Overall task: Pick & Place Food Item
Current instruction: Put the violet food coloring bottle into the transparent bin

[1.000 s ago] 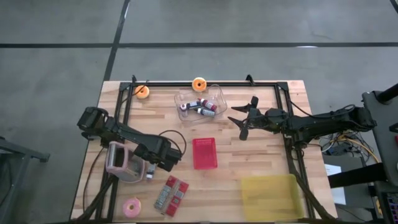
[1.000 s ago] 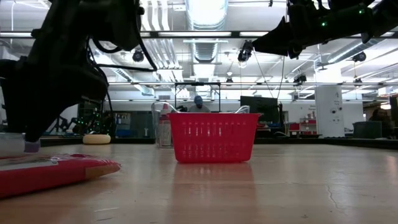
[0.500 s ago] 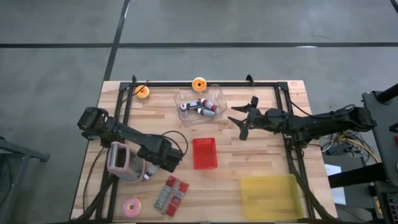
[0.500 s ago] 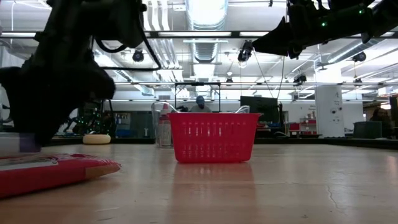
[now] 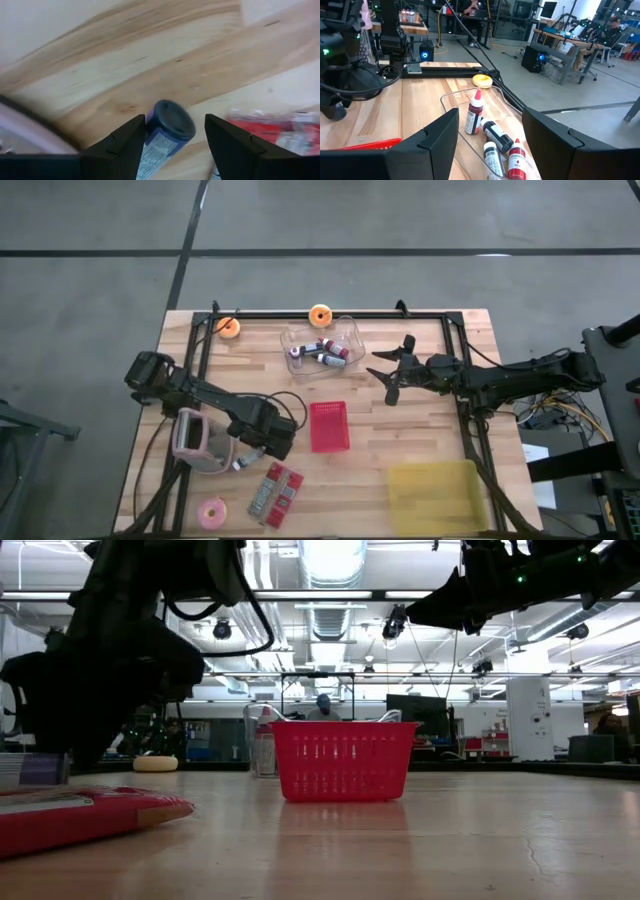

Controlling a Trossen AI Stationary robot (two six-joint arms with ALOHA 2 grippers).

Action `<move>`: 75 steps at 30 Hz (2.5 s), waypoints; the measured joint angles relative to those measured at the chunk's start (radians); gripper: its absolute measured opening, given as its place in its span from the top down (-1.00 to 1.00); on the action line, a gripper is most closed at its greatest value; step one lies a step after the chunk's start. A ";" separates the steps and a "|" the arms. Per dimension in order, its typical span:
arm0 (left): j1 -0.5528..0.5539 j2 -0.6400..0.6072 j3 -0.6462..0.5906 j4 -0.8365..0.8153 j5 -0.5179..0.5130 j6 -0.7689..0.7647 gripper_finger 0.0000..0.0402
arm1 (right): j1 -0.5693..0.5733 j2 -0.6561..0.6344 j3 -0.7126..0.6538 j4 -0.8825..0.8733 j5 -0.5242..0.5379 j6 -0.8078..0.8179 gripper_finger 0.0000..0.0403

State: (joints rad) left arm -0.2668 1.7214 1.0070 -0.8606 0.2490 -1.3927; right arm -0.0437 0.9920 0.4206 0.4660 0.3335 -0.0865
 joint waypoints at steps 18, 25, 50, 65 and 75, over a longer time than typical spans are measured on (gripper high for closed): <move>-0.033 -0.004 0.184 -0.192 -0.060 0.418 -0.05 | 0.000 0.000 0.000 0.000 0.000 -0.002 -0.07; -0.114 -0.004 0.150 -0.172 -0.101 0.395 -0.05 | 0.000 0.000 0.000 0.000 0.000 0.000 -0.07; -0.142 -0.004 -0.044 0.058 -0.111 0.417 -0.05 | 0.000 -0.001 0.000 0.000 0.000 -0.002 -0.07; -0.142 -0.004 -0.083 0.106 -0.073 0.393 -0.05 | 0.000 -0.001 0.000 -0.001 0.000 -0.002 -0.07; -0.142 -0.004 -0.084 0.109 -0.074 0.389 0.15 | 0.000 -0.001 0.000 0.000 0.000 -0.001 -0.07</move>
State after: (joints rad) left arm -0.4084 1.7176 0.9234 -0.7514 0.1755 -1.0035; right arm -0.0437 0.9913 0.4206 0.4656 0.3332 -0.0873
